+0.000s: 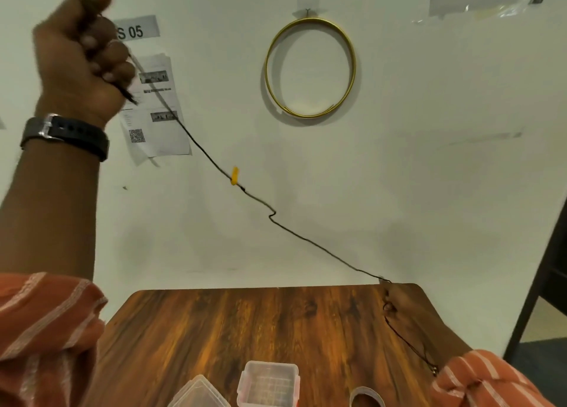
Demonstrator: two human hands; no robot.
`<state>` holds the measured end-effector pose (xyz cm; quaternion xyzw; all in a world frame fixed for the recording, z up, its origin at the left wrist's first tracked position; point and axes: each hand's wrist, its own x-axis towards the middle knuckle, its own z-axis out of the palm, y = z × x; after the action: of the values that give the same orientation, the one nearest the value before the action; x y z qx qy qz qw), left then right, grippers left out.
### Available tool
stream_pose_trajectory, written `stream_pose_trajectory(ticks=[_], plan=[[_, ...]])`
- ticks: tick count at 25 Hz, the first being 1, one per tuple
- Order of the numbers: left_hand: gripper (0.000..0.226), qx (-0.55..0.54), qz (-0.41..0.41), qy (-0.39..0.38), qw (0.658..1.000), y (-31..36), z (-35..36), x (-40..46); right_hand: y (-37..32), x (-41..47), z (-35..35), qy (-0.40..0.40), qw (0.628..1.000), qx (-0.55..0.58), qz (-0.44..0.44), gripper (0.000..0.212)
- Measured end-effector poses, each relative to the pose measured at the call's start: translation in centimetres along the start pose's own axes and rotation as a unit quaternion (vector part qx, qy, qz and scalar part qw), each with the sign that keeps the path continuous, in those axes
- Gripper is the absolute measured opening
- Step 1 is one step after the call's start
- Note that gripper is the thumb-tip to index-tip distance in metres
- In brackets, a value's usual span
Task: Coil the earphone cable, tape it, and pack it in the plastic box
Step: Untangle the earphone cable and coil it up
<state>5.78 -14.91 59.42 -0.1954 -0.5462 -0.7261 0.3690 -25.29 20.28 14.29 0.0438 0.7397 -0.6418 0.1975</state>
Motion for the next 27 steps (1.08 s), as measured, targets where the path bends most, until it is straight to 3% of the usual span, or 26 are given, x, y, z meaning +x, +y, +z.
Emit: stream_pose_trajectory(ticks=[2, 4, 6, 7, 8, 10, 12, 15, 17, 20, 22, 24, 25, 27], plan=[[0.027, 0.11, -0.034, -0.011, 0.993, -1.3, 2.3, -0.7, -1.3, -0.8, 1.7, -0.055, 0.996, -0.062, -0.037, 0.03], [0.039, 0.149, -0.077, -0.036, 0.985, -3.4, 4.4, -1.1, -3.1, -1.5, 2.8, -0.085, 0.973, -0.194, -0.087, 0.015], [0.048, 0.151, -0.139, -0.081, 0.975, -5.2, 5.6, -1.4, -5.6, -2.6, 3.8, -0.116, 0.923, -0.343, -0.133, 0.026], [0.047, 0.159, -0.168, -0.097, 0.968, -6.2, 6.1, -1.8, -7.5, -3.6, 4.4, -0.118, 0.907, -0.366, -0.17, 0.033], [0.045, 0.169, -0.193, -0.112, 0.96, -7.2, 6.7, -2.3, -9.9, -5.5, 5.3, -0.117, 0.905, -0.345, -0.219, 0.036], [0.042, 0.198, -0.241, -0.142, 0.94, -9.6, 8.3, -3.4, -15.6, -10.5, 7.2, -0.129, 0.911, -0.194, -0.341, 0.046], [0.044, 0.204, -0.275, -0.157, 0.926, -12.0, 10.0, -4.5, -21.2, -16.5, 8.8, -0.229, 0.885, -0.022, -0.404, 0.046], [0.041, 0.042, -0.303, -0.129, 0.943, -14.2, 10.9, -5.3, -24.9, -21.2, 10.8, -0.313, 0.845, 0.091, -0.424, 0.031], [0.041, -0.099, -0.275, -0.109, 0.95, -14.3, 10.5, -5.1, -23.5, -21.3, 11.8, -0.287, 0.849, 0.134, -0.424, 0.02], [0.043, -0.203, -0.158, -0.027, 0.966, -13.7, 10.2, -4.7, -19.4, -20.9, 12.8, -0.256, 0.863, 0.097, -0.425, 0.016], [0.041, -0.13, -0.064, 0.021, 0.989, -13.6, 9.6, -4.4, -17.5, -21.1, 12.7, -0.261, 0.861, 0.021, -0.436, 0.018], [0.048, 0.127, 0.027, 0.017, 0.991, -13.9, 8.4, -4.5, -17.4, -21.5, 11.9, -0.261, 0.85, -0.025, -0.458, 0.022], [0.056, 0.274, 0.045, -0.011, 0.961, -14.3, 7.7, -4.8, -18.0, -21.8, 11.2, -0.245, 0.846, -0.027, -0.473, 0.025], [0.05, 0.441, -0.051, -0.088, 0.892, -15.6, 6.2, -5.9, -19.9, -22.2, 9.5, -0.192, 0.843, -0.018, -0.503, 0.028]])
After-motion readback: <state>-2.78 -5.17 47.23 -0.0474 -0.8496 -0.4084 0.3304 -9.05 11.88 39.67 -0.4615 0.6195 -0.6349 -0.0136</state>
